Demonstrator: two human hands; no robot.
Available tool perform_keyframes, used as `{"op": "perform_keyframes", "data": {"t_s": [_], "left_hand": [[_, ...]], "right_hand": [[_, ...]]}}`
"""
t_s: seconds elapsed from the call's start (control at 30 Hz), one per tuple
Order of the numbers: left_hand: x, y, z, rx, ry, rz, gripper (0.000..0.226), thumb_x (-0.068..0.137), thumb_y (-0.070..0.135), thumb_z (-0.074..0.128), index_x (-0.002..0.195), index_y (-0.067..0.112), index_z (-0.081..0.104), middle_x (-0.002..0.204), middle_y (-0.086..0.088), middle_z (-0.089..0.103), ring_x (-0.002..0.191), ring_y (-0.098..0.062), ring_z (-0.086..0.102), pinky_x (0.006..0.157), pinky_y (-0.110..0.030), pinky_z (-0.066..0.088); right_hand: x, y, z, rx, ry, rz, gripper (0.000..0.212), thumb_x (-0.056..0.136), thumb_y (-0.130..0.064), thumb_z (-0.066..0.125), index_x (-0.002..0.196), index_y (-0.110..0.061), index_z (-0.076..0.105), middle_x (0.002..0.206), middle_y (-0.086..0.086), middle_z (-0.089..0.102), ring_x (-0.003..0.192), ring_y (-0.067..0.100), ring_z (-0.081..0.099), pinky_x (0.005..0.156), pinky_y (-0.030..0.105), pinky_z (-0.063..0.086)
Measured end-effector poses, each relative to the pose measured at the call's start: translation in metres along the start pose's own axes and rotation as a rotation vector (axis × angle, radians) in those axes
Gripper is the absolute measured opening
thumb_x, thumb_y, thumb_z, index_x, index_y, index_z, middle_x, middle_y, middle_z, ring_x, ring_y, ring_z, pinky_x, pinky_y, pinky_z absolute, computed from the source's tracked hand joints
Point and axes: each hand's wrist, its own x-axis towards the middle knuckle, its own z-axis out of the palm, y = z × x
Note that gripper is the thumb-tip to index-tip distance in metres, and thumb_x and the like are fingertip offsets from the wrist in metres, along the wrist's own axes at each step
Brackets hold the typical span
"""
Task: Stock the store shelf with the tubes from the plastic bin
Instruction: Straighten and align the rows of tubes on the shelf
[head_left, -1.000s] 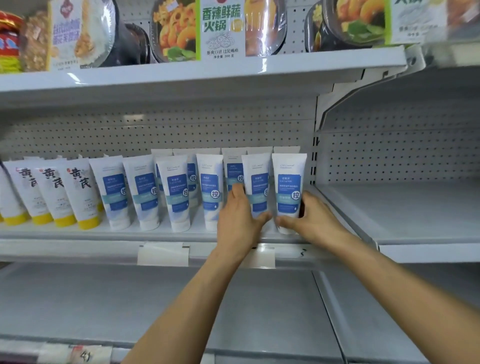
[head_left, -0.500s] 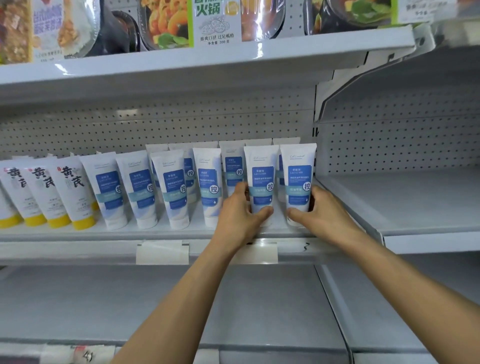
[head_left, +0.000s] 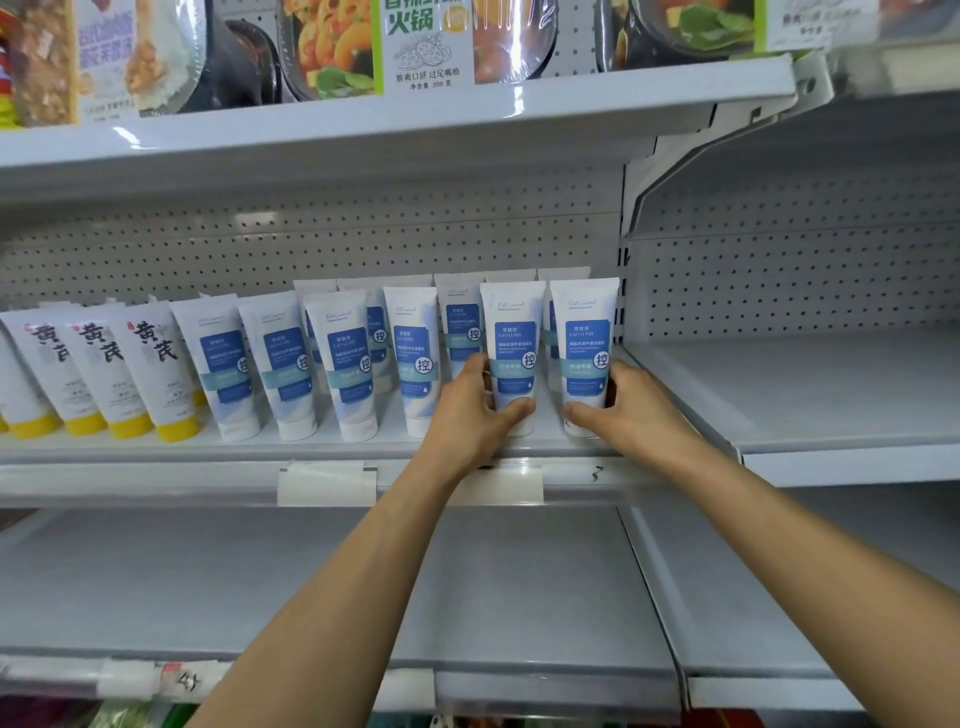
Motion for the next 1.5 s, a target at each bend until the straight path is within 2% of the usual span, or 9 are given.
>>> {"op": "perform_keyframes", "data": {"t_s": [0.13,0.27,0.43,0.57,0.7,0.8,0.97,1.33,1.5], "left_hand": [[-0.007,0.011,-0.008,-0.011,-0.040,-0.049,0.056,0.085,0.027,0.072,0.131,0.017,0.042,0.118,0.004,0.060,0.102,-0.009,0.059,0.085,-0.019,0.045],[-0.035,0.013,-0.021,0.078,0.107,0.071,0.053,0.086,0.033,0.069,0.131,0.019,0.045,0.110,0.012,0.052,0.101,-0.003,0.053,0.091,-0.020,0.045],[-0.058,-0.029,-0.054,0.158,0.428,0.181,0.032,0.084,0.027,0.071,0.108,0.021,0.051,0.104,0.006,0.051,0.091,-0.007,0.051,0.079,-0.020,0.045],[-0.054,-0.056,-0.085,0.137,0.607,0.083,0.055,0.081,0.019,0.074,0.124,0.011,0.041,0.122,-0.003,0.040,0.112,-0.015,0.044,0.098,-0.029,0.041],[-0.043,-0.074,-0.105,0.203,0.431,-0.010,0.078,0.083,0.026,0.073,0.142,0.011,0.024,0.143,-0.007,0.032,0.130,-0.021,0.040,0.107,-0.032,0.035],[-0.033,-0.082,-0.113,0.226,0.300,-0.042,0.080,0.084,0.032,0.071,0.144,0.014,0.022,0.145,-0.005,0.041,0.129,-0.021,0.047,0.104,-0.036,0.041],[-0.017,-0.085,-0.120,0.276,0.220,0.002,0.058,0.081,0.037,0.073,0.124,0.017,0.039,0.123,0.001,0.059,0.109,-0.020,0.059,0.084,-0.031,0.047],[-0.004,-0.088,-0.113,0.160,0.099,0.069,0.051,0.081,0.027,0.072,0.123,0.018,0.045,0.119,0.001,0.062,0.101,-0.020,0.062,0.088,-0.038,0.052],[-0.003,-0.085,-0.112,0.169,0.091,0.053,0.049,0.079,0.028,0.075,0.120,0.015,0.051,0.114,-0.001,0.066,0.099,-0.021,0.063,0.088,-0.038,0.051]], "right_hand": [[-0.002,-0.002,-0.002,0.004,0.009,0.047,0.064,0.071,-0.045,0.077,0.123,-0.020,0.047,0.113,-0.006,0.062,0.098,0.011,0.062,0.083,0.032,0.052],[-0.018,-0.003,-0.001,0.139,0.286,-0.028,0.064,0.081,-0.039,0.072,0.132,-0.018,0.038,0.130,0.000,0.048,0.118,0.017,0.049,0.098,0.035,0.044],[-0.044,-0.030,0.008,0.211,0.440,-0.255,0.026,0.083,-0.022,0.071,0.103,-0.022,0.054,0.093,-0.004,0.059,0.083,0.014,0.056,0.070,0.024,0.047],[-0.048,-0.064,0.041,0.059,0.269,-0.353,0.015,0.083,-0.023,0.071,0.093,-0.020,0.060,0.084,-0.010,0.061,0.067,0.011,0.056,0.067,0.034,0.052],[-0.033,-0.090,0.088,-0.149,0.102,-0.211,0.059,0.083,-0.044,0.067,0.131,-0.024,0.040,0.120,-0.007,0.058,0.093,0.013,0.061,0.087,0.040,0.051],[-0.022,-0.104,0.114,-0.257,0.132,-0.113,0.079,0.081,-0.052,0.065,0.140,-0.022,0.021,0.131,-0.001,0.054,0.113,0.023,0.058,0.090,0.040,0.048],[-0.005,-0.118,0.136,-0.385,0.209,-0.059,0.083,0.079,-0.058,0.065,0.134,-0.012,0.025,0.123,0.006,0.058,0.104,0.029,0.062,0.080,0.040,0.049],[-0.010,-0.111,0.139,-0.430,0.263,0.055,0.062,0.084,-0.046,0.063,0.130,-0.014,0.037,0.117,0.006,0.061,0.105,0.029,0.060,0.080,0.039,0.048],[-0.012,-0.107,0.134,-0.457,0.234,0.099,0.046,0.081,-0.052,0.065,0.108,-0.016,0.053,0.103,0.004,0.066,0.096,0.027,0.064,0.079,0.039,0.052]]}}
